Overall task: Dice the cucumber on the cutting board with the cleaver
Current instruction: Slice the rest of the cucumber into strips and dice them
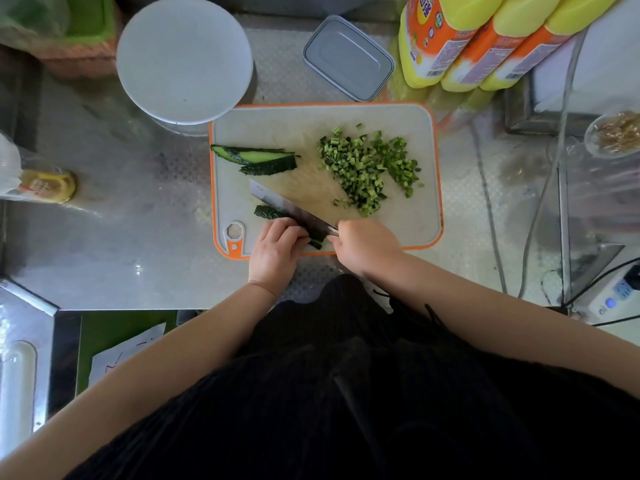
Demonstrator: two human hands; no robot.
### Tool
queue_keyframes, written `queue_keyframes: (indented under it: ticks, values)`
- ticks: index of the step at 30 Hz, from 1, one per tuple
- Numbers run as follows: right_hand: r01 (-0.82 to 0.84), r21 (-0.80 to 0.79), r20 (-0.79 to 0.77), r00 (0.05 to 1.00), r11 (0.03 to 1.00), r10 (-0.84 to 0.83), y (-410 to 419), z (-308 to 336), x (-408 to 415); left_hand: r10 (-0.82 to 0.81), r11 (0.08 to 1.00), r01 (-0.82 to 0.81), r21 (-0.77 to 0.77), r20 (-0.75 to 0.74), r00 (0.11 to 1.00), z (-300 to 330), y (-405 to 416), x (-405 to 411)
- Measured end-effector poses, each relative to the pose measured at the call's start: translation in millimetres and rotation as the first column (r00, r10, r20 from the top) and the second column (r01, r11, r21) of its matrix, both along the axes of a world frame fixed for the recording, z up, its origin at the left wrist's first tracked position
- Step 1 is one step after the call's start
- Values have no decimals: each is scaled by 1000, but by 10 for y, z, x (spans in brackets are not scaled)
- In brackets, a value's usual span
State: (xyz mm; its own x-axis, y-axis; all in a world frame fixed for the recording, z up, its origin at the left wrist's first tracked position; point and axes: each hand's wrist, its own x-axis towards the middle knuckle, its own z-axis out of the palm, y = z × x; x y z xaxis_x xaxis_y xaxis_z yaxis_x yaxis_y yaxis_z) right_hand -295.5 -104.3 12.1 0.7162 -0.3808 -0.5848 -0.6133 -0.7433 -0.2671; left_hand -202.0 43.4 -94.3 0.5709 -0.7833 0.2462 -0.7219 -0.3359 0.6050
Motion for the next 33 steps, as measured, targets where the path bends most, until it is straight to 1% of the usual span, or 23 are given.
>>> queue_keyframes:
  ticks: [4, 12, 18, 25, 29, 30, 33]
  values:
    - [-29, -7, -32, 999, 1000, 29, -1, 28, 18, -3, 1000, 3, -3, 0, 1000, 5, 0, 6]
    - [-60, -32, -98, 994, 998, 56, 0, 62, 119, -3, 1000, 4, 13, -53, 999, 12, 5, 36]
    - [-43, -32, -168, 985, 999, 37, 19, 96, 214, -13, 1000, 13, 4, -58, 998, 18, 1, 42]
    - [1, 10, -112, 994, 1000, 0, 65, -78, 58, -26, 1000, 26, -4, -35, 999, 15, 7, 45]
    - [139, 94, -103, 986, 986, -129, -50, -52, 72, -15, 1000, 14, -15, -11, 1000, 14, 15, 22]
    - [152, 109, -103, 985, 982, -141, -70, -49, 74, -8, 1000, 8, -9, -8, 1000, 12, 19, 17]
    - [140, 95, -79, 988, 985, -133, -75, -32, 38, 1, 1000, -1, 2, -7, 1000, 5, 35, 1]
